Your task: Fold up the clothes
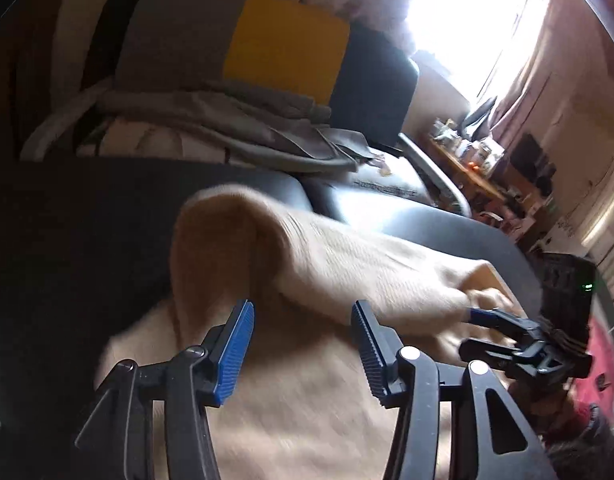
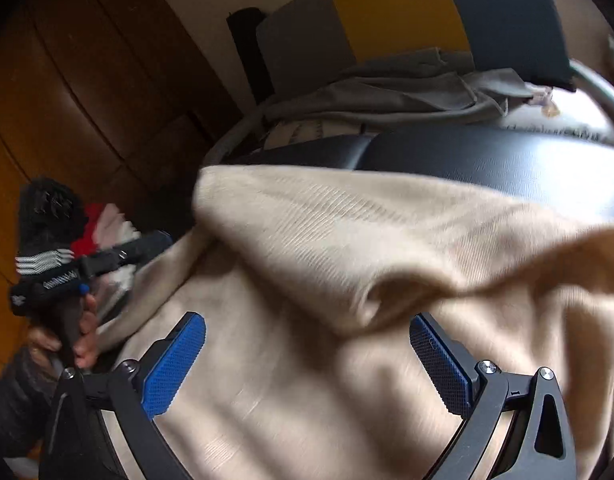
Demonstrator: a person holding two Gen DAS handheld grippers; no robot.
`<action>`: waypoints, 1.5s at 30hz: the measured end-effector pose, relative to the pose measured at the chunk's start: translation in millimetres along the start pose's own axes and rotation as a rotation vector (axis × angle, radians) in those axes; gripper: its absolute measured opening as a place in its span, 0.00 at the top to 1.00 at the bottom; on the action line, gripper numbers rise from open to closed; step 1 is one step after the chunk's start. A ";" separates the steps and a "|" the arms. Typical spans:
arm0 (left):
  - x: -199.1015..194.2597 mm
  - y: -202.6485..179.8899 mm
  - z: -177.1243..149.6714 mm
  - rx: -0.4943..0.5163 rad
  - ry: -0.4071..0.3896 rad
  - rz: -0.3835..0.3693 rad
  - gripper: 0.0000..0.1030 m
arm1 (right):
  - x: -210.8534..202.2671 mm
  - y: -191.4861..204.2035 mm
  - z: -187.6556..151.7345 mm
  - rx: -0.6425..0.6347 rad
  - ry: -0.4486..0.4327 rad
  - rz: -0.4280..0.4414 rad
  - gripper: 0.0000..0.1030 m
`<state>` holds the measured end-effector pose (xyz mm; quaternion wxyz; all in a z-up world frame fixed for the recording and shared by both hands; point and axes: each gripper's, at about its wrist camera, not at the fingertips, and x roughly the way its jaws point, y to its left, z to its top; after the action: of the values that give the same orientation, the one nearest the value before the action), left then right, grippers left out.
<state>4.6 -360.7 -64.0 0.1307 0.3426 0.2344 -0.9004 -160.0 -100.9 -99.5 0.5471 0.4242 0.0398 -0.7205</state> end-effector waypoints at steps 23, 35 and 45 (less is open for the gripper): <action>77.6 95.9 127.1 -0.530 0.113 -0.479 0.51 | 1.1 -89.9 112.2 0.445 -0.261 0.521 0.00; 50.9 98.4 105.0 -0.474 0.107 -0.417 0.49 | 13.2 -94.5 120.8 0.390 -0.040 0.446 0.00; 80.7 79.0 66.4 -0.425 0.186 -0.285 0.48 | 58.6 -77.0 82.1 0.356 0.068 0.402 0.00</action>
<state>-60.0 -468.4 -101.4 0.0495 0.3523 0.4750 -0.8048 -272.3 -157.4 -116.9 0.5944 0.5370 -0.1543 -0.5785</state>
